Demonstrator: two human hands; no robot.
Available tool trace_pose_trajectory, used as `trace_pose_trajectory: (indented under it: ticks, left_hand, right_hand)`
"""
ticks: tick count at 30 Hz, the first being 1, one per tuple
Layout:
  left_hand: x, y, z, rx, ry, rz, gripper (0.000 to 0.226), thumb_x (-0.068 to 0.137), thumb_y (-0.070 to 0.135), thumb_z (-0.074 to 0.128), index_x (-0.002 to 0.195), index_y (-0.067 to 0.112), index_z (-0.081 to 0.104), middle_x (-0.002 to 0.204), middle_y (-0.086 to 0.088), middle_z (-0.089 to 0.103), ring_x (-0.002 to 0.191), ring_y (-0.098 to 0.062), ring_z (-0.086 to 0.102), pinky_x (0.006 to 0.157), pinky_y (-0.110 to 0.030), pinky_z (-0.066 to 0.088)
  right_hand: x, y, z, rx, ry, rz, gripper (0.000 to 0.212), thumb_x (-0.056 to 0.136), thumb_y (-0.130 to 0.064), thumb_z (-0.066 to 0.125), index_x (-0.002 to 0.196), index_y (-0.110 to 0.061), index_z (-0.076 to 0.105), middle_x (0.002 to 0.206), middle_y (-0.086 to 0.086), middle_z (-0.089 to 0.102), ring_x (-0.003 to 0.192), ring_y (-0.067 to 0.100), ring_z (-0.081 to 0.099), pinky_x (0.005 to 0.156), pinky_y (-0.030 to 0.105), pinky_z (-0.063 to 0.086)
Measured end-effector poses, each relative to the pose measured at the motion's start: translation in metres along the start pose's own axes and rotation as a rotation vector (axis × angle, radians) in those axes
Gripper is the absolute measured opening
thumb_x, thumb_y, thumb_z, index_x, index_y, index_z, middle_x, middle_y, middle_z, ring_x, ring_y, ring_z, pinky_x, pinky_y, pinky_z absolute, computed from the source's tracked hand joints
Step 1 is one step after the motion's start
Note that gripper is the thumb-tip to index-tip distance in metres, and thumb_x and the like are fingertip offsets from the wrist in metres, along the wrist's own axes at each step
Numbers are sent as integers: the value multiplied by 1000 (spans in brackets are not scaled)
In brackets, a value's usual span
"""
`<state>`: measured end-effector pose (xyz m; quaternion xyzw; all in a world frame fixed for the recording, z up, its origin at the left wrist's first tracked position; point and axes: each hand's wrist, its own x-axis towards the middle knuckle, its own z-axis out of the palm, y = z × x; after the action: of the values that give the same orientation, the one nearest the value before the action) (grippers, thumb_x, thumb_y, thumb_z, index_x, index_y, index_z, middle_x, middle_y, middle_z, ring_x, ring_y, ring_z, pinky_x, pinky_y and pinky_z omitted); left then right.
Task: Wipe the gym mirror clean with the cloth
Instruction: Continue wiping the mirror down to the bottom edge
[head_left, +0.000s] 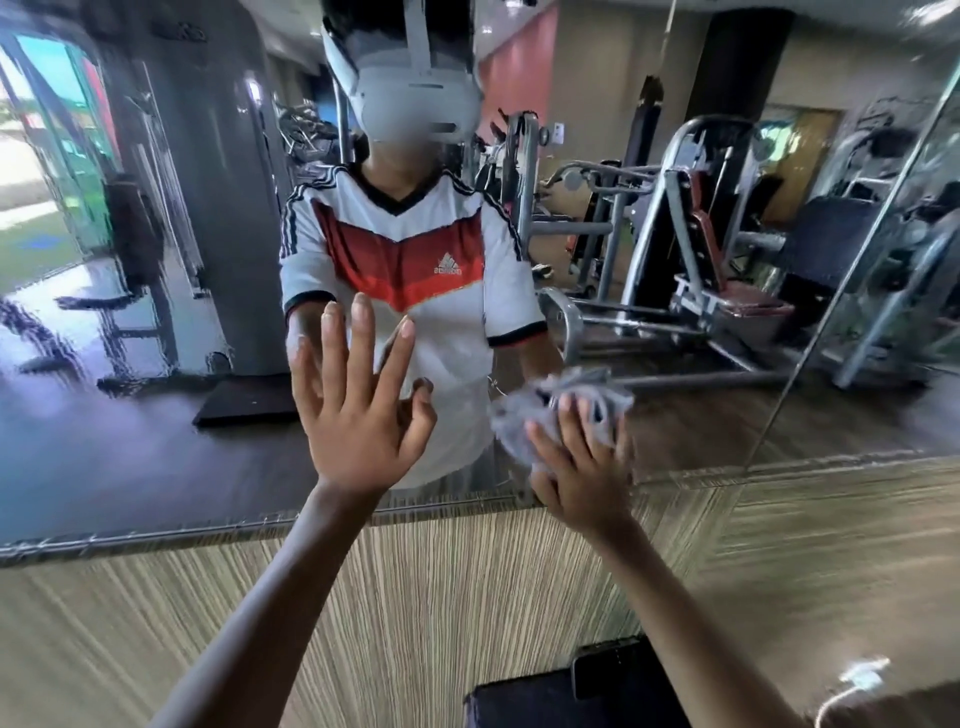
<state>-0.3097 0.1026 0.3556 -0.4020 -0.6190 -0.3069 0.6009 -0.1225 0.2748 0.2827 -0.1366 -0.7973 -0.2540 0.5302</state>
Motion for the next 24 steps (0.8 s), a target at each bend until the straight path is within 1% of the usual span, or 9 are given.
trace_pose_trajectory:
  ticks: [3,6,9,11,13,16,19,22,24]
  left_hand:
    - [-18,-1,-4,-14,-54,60,65,92,37,53,153,19,40,162,-15,26,151,-35,24,122,-53,12]
    - [-34,1,-6,-37,-119,79,66,91,39,52,152,21,37,168,-9,14,154,-31,15,123,-53,8]
    - [-25,11,-7,-59,-93,-31,58,89,39,56,145,24,48,160,-12,27,153,-27,17,123,-50,7]
    - [-11,16,-7,-90,-90,-90,55,88,38,58,141,24,51,153,-14,30,148,-28,20,121,-48,6]
    - [6,12,-9,-89,-81,-104,55,90,38,59,142,24,52,154,-15,29,149,-29,20,120,-48,5]
    - [35,-14,-16,-76,-70,-113,55,92,39,60,145,24,53,158,-16,31,154,-22,12,119,-50,4]
    - [54,-37,-23,-34,-45,-69,52,94,39,56,142,22,55,154,-17,42,152,-21,18,120,-48,4]
    - [66,-33,-22,-58,-51,-82,54,91,39,59,142,22,54,155,-16,34,150,-27,17,121,-45,3]
    - [68,-22,-18,-45,-26,-117,57,90,38,61,143,23,52,153,-16,30,149,-32,20,121,-46,6]
  right_hand:
    - [-17,36,-7,-23,-13,-79,55,103,-38,26,158,-32,19,167,1,10,153,22,13,120,52,12]
    - [36,50,-22,-7,125,310,56,102,-38,28,157,-27,23,164,13,17,152,29,14,116,57,18]
    - [109,30,-27,63,222,565,58,104,-41,26,154,-12,29,158,23,27,148,37,20,116,64,14]
    - [124,9,-25,76,208,448,56,104,-42,24,154,-15,24,161,15,21,150,32,18,117,64,12]
    - [101,-2,-19,45,120,195,57,103,-37,28,157,-23,18,165,7,11,152,27,13,118,63,12]
    - [56,21,-21,-31,49,-44,58,102,-33,30,158,-28,19,167,1,9,153,24,15,120,58,13]
    - [63,50,-33,-35,96,171,61,99,-32,35,158,-26,21,167,2,10,153,26,14,116,62,22]
    - [123,46,-42,19,211,529,60,99,-32,35,155,-13,27,163,11,16,151,32,16,117,63,18]
    - [155,27,-42,44,237,558,59,101,-34,33,155,-12,27,162,10,16,151,33,17,120,59,12]
